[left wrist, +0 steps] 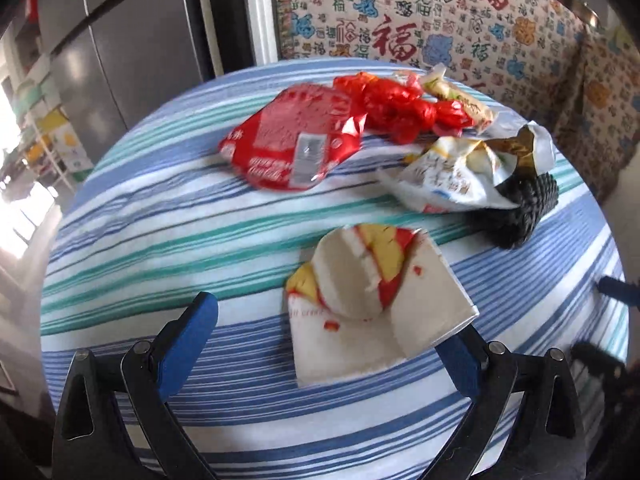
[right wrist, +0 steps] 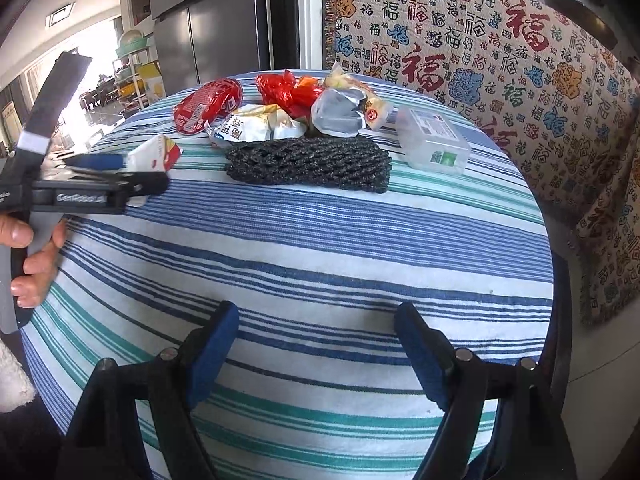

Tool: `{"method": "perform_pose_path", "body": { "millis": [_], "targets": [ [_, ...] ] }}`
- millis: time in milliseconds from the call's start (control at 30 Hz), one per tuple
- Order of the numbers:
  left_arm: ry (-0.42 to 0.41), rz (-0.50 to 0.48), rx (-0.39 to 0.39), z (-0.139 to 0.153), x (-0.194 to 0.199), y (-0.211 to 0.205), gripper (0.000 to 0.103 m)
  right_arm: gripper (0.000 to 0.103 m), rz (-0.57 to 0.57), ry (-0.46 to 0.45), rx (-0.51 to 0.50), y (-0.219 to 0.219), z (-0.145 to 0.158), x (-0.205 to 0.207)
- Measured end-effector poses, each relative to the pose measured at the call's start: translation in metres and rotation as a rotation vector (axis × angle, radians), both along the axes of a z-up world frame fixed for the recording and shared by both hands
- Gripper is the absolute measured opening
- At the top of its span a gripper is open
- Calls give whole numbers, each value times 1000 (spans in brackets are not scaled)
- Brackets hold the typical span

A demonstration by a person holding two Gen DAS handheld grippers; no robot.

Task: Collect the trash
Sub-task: 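Grasp the white paper wrapper with the left tool while the right grasps the mesh sleeve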

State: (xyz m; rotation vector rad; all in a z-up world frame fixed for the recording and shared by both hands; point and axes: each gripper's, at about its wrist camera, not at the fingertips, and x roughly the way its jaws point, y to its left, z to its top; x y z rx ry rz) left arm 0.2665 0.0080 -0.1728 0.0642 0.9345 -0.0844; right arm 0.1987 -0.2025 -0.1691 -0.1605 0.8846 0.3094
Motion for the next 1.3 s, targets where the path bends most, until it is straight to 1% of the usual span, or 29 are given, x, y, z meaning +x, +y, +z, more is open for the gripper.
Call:
{"method": "perform_pose_path", "body": {
  "millis": [67, 133, 200, 267, 367, 400, 433, 467, 567, 633, 667, 700, 733, 767, 800, 833, 900, 967, 1067, 1100, 1167, 1200, 1233, 1267, 1300],
  "targets": [
    [4, -25, -24, 1, -5, 15, 101, 83, -5, -1, 0, 4, 0, 2],
    [-12, -50, -28, 4, -12, 26, 101, 84, -12, -4, 0, 6, -1, 4],
    [-29, -71, -49, 8, -17, 29, 101, 84, -18, -8, 1, 7, -2, 5],
    [-70, -90, -67, 14, -25, 26, 101, 85, -24, -16, 4, 8, -2, 5],
    [-153, -134, -51, 26, -36, 11, 100, 85, -26, -27, 6, 7, -3, 5],
    [-173, -150, -40, 28, -39, 5, 97, 85, -26, -26, 7, 7, -3, 6],
    [-189, -175, -22, 31, -42, -6, 93, 85, -23, -23, 7, 7, -3, 6],
    [-193, -196, -11, 31, -42, -12, 91, 85, -21, -18, 7, 7, -3, 7],
    [-183, -239, 22, 26, -41, -25, 83, 86, -24, -7, 8, 4, -3, 10],
    [-151, -254, 25, 21, -37, -28, 69, 86, -41, -2, 11, 1, -3, 12],
    [-139, -252, 15, 20, -35, -27, 66, 86, -51, -1, 10, 0, -3, 14],
    [-122, -243, 1, 18, -31, -25, 60, 86, -59, 1, 9, 0, -3, 17],
    [-104, -231, -11, 15, -26, -22, 46, 86, -68, 6, 11, -1, -3, 20],
    [-84, -221, -25, 13, -21, -20, 37, 86, -78, 11, 13, -2, -3, 23],
    [-63, -210, -37, 10, -17, -18, 24, 86, -91, 19, 31, -3, -3, 26],
    [-50, -195, -47, 8, -14, -14, 17, 86, -112, 30, 80, -6, -1, 31],
    [-45, -176, -70, 8, -11, -7, 12, 86, -176, 60, 190, -14, 1, 41],
    [-36, -157, -99, 10, -8, -4, 12, 86, -245, 95, 277, -15, 4, 51],
    [-39, -125, -99, 8, -8, -7, 11, 86, -313, 105, 357, -1, 8, 65],
    [-43, -118, -91, 8, -9, -9, 11, 86, -347, 103, 367, 4, 8, 71],
    [-47, -123, -77, 8, -10, -13, 11, 86, -401, 92, 343, 16, 3, 79],
    [-45, -127, -81, 9, -10, -13, 11, 85, -406, 91, 299, 22, -1, 83],
    [-44, -128, -88, 10, -10, -12, 11, 82, -388, 67, 235, 27, -1, 84],
    [-43, -127, -96, 11, -11, -10, 11, 70, -362, 55, 154, 30, 0, 83],
    [-42, -124, -104, 13, -10, -8, 11, 63, -336, 56, 92, 30, -1, 82]
  ]
}}
